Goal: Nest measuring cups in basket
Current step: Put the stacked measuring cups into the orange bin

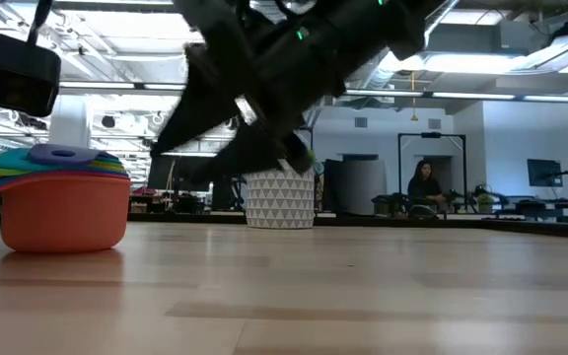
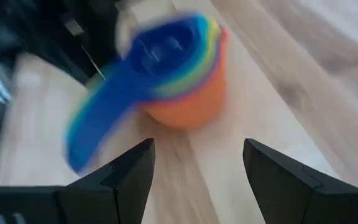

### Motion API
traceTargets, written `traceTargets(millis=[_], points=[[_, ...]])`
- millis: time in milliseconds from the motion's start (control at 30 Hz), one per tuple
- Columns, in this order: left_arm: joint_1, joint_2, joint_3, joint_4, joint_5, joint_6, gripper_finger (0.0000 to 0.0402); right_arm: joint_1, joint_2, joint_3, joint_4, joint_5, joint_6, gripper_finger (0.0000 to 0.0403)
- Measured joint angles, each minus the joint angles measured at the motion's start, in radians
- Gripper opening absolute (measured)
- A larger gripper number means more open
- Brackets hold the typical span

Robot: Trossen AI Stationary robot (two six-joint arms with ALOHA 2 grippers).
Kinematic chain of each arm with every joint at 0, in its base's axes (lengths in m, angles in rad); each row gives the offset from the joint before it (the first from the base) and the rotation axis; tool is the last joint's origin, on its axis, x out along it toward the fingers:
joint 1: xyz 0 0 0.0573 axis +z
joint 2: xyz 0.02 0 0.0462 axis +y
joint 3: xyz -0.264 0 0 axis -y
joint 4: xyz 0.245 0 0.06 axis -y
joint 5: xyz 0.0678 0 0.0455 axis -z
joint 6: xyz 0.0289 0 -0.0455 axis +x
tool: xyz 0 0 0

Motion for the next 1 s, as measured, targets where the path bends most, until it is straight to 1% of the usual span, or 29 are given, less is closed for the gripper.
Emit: traceTargets(millis=[67, 300, 600, 700, 800, 1000], points=[[0.007, 0.000, 0.000, 0.002, 0.000, 0.015, 0.0052, 0.001, -0.003, 0.004, 0.027, 0.002, -0.007, 0.0269], [0.044, 0.000, 0.000, 0.051, -0.044, 0.101, 0.0052, 0.001, -0.002, 0.011, 0.018, -0.014, -0.008, 0.0269], [0.107, 0.000, 0.000, 0.128, -0.047, 0.221, 0.0052, -0.010, -0.002, 0.011, -0.008, -0.013, -0.011, 0.0269], [0.121, 0.000, 0.000, 0.131, -0.048, 0.232, 0.0052, -0.011, -0.002, 0.011, -0.036, -0.002, -0.014, 0.0269], [0.132, 0.000, 0.000, 0.132, -0.049, 0.235, 0.0052, -0.011, -0.002, 0.011, -0.025, -0.003, -0.044, 0.0269], [0.143, 0.000, 0.000, 0.132, -0.058, 0.251, 0.0052, -0.008, -0.002, 0.011, 0.013, -0.047, -0.076, 0.0269]])
